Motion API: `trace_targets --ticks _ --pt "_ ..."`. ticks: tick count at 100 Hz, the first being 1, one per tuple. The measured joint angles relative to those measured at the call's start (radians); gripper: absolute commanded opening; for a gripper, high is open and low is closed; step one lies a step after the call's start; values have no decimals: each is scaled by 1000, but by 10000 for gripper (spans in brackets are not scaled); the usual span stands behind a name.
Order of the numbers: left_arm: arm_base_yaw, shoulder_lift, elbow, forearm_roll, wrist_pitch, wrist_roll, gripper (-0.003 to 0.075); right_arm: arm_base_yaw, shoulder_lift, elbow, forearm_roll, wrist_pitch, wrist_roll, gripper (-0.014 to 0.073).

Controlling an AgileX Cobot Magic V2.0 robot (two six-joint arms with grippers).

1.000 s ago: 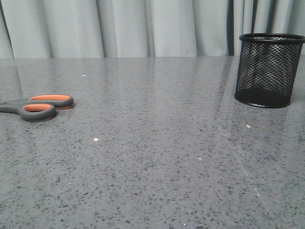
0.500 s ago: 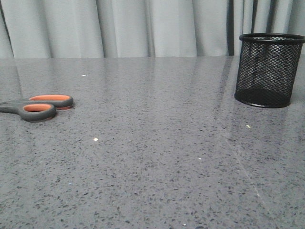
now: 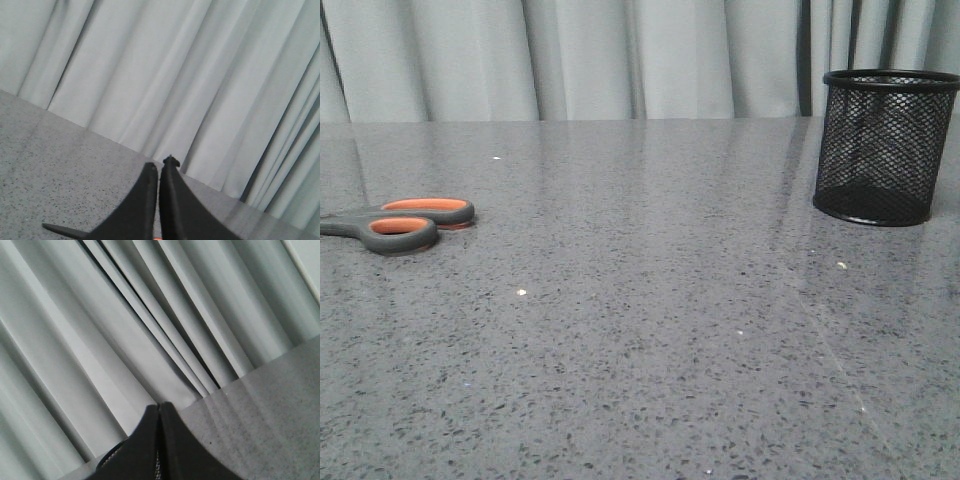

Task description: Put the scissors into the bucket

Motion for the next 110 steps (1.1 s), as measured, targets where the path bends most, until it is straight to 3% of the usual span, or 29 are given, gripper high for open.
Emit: trace_targets --ticks 22,40,54,71,89,110 --pt "0 0 0 -13 8 -98 -20 0 0 -2 21 68 12 -46" --pt "0 30 -74 87 257 -109 -18 0 0 -95 23 335 12 -46" --pt "0 149 -200 220 338 -103 20 0 45 -187 23 479 -47 -46" --pt "-48 333 -356 272 441 74 122 29 150 -331 23 690 -200 -46" --pt "-162 559 -513 277 620 257 125 69 253 -463 23 890 -325 -46" --pt "-333 793 -697 277 827 491 130 117 325 -569 27 977 -474 -43"
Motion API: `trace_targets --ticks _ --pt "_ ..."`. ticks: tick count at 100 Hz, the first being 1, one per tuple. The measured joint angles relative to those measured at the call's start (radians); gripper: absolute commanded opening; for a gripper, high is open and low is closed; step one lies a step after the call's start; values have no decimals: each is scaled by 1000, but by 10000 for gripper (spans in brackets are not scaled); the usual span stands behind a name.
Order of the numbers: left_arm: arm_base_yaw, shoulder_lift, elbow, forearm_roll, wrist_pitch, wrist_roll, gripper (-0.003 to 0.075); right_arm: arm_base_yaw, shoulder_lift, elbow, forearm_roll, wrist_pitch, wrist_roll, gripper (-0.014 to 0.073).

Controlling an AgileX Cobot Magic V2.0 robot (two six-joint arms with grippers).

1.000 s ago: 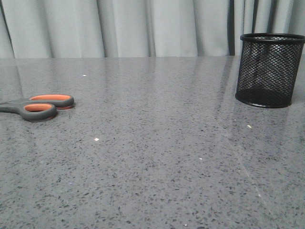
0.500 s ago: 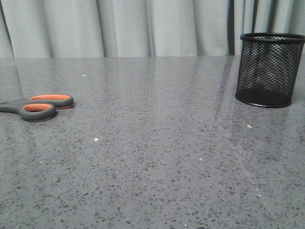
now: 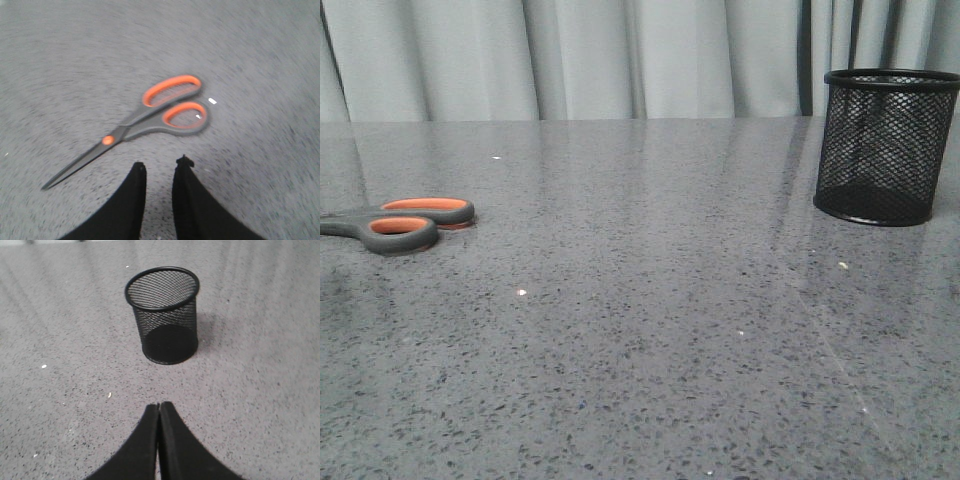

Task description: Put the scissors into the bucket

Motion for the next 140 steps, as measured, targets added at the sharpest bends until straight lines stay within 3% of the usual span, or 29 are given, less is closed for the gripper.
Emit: trace_targets --ticks 9,15,26,32,43,52,65,76,106,140 --pt "-60 94 -88 0 99 110 173 19 23 -29 0 13 -32 -32" --pt "-79 149 -141 0 152 179 277 29 35 -43 2 24 -44 12" --pt "-89 239 -238 8 229 268 469 43 51 -47 2 37 -51 181" --pt "-89 277 -279 42 256 290 516 43 50 -47 2 41 -52 293" --pt "-89 323 -340 162 279 304 493 43 51 -47 2 41 -52 396" --pt "-89 341 -367 253 279 308 445 43 51 -47 2 39 -52 395" --pt "-89 343 -379 262 281 315 400 43 51 -47 4 22 -53 395" --pt "-89 363 -380 253 321 426 400 43 51 -47 6 -8 -53 395" --pt "-18 475 -435 -106 399 897 400 47 53 -47 23 -84 -53 395" --pt "160 639 -577 -318 406 1121 400 95 53 -47 27 -90 -53 395"
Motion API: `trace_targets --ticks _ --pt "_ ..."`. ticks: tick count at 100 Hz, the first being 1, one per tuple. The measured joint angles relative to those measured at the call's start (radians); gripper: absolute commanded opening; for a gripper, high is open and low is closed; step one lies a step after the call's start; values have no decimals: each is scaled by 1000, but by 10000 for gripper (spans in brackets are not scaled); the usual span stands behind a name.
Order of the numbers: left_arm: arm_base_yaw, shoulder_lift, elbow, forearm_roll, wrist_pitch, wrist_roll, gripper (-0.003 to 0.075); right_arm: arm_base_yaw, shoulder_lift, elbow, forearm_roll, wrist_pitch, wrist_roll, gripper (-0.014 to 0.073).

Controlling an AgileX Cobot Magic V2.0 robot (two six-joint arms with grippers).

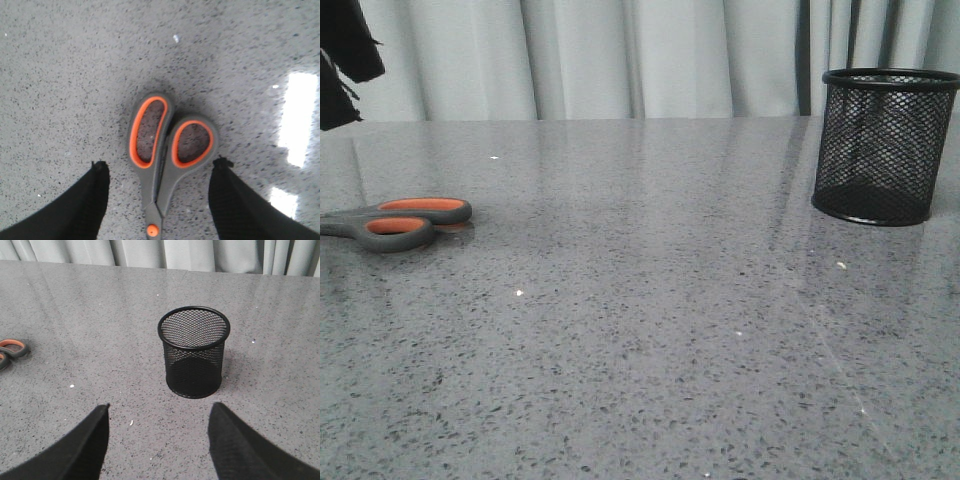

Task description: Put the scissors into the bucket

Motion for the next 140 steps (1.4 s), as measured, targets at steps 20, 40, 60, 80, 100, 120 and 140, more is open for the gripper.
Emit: trace_targets --ticks 20,40,60,80,100,120,140 --pt "7 63 -2 114 -44 104 370 7 1 0 0 2 0 395" --pt "7 63 -2 118 -37 98 343 7 1 0 0 2 0 395" --pt "7 77 -2 107 44 96 343 7 2 0 0 -29 0 395" --pt "7 124 -2 105 67 96 343 7 8 0 0 -38 0 395" --pt "7 182 -2 105 61 96 343 7 8 0 0 -38 0 395" --pt "7 221 -15 107 58 96 343 7 8 0 0 -36 0 395" --pt "7 234 -21 111 37 90 344 7 8 0 0 -28 0 395"
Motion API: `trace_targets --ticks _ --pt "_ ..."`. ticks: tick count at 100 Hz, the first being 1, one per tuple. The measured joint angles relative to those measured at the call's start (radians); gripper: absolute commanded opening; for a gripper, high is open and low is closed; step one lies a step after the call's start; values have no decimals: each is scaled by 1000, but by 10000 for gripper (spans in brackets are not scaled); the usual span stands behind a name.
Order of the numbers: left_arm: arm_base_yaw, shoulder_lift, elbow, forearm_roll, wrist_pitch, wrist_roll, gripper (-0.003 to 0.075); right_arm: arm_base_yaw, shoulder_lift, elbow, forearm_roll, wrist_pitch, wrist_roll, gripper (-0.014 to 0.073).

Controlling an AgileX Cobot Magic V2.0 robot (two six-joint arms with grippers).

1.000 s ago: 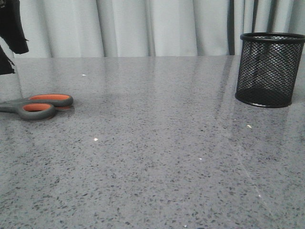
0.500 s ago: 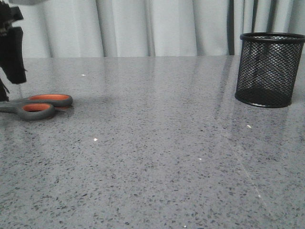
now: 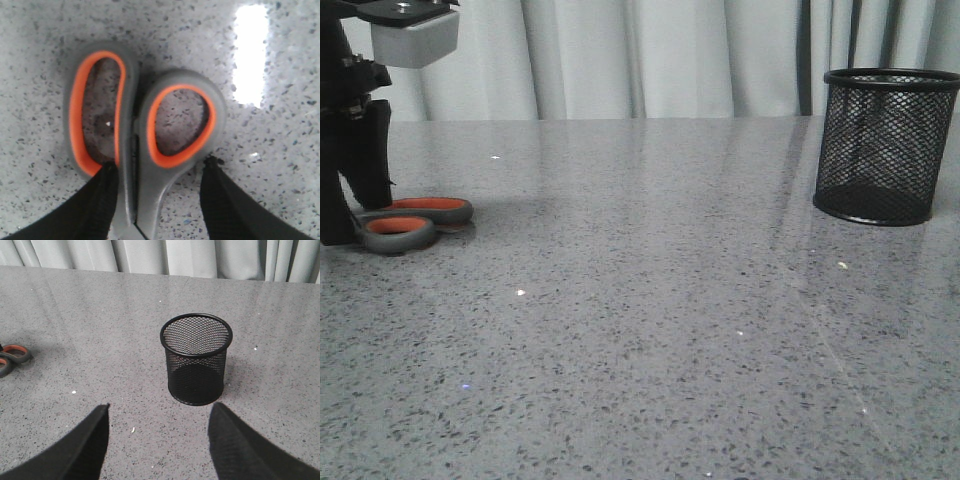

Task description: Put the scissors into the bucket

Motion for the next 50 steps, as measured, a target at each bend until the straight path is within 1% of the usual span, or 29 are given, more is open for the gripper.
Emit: trace_targets --ticks 9,21,26,36,50 --pt "3 7 -16 0 0 -10 357 0 0 0 0 0 0 395" --pt "19 7 -52 0 -2 -64 433 0 0 0 0 0 0 395" --pt "26 7 -60 0 -4 -88 454 0 0 0 0 0 0 395" --pt "42 7 -62 0 5 -117 456 0 0 0 0 0 0 395" --pt "66 7 -62 -9 35 -122 456 0 0 0 0 0 0 395"
